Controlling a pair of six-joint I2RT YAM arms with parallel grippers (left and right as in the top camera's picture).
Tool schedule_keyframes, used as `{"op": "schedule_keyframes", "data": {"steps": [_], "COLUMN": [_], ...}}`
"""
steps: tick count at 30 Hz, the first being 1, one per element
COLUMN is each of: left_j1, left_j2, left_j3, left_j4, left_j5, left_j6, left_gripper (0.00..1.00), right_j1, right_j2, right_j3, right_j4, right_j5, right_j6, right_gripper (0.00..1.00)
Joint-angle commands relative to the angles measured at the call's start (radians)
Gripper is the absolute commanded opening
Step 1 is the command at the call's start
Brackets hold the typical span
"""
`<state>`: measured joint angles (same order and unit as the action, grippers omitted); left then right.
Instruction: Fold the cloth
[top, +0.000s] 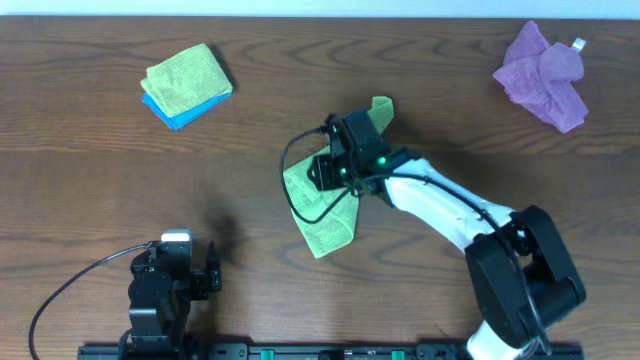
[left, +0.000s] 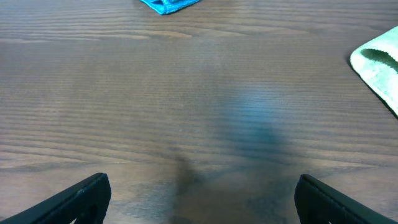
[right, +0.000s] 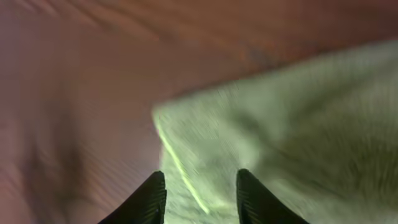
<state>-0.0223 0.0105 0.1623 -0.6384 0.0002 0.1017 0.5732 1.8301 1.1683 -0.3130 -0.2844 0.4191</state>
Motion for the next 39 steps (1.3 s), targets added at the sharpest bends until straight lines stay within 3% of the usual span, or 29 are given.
{"op": "schedule_keyframes", "data": {"steps": [1, 8, 14, 22, 29, 39], "left_j1": [0.002, 0.002, 0.002, 0.002, 0.002, 0.002], "left_j2": [-0.007, -0.007, -0.007, -0.007, -0.007, -0.007], "left_j3": [-0.007, -0.007, -0.007, -0.007, -0.007, -0.007], "left_j4": [0.0, 0.0, 0.0, 0.0, 0.0, 0.0], "left_j5": [0.0, 0.0, 0.0, 0.0, 0.0, 0.0], "left_j6": [-0.005, -0.005, -0.005, -0.005, -0.004, -0.005], "left_gripper": [0.95, 0.95, 0.96, 0.95, 0.95, 0.96], "right_j1": [0.006, -0.022, -0.122, -0.204, -0.213, -0.213], "right_j2": [-0.007, -0.007, -0.006, 0.036, 0.104, 0.132], "right_j3": [0.067, 0.129, 0.125, 0.11, 0.111, 0.111], "right_j4": [-0.015, -0.137, -0.247, -0.166, -0.125, -0.131], "right_j5": [0.017, 0.151, 0.154, 0.089, -0.035, -0.109], "right_j6": [-0.039, 0.0, 0.047, -0.07, -0.114, -0.171], "right_gripper": [0.4, 0.46, 0.47, 0.49, 0.42, 0.41]}}
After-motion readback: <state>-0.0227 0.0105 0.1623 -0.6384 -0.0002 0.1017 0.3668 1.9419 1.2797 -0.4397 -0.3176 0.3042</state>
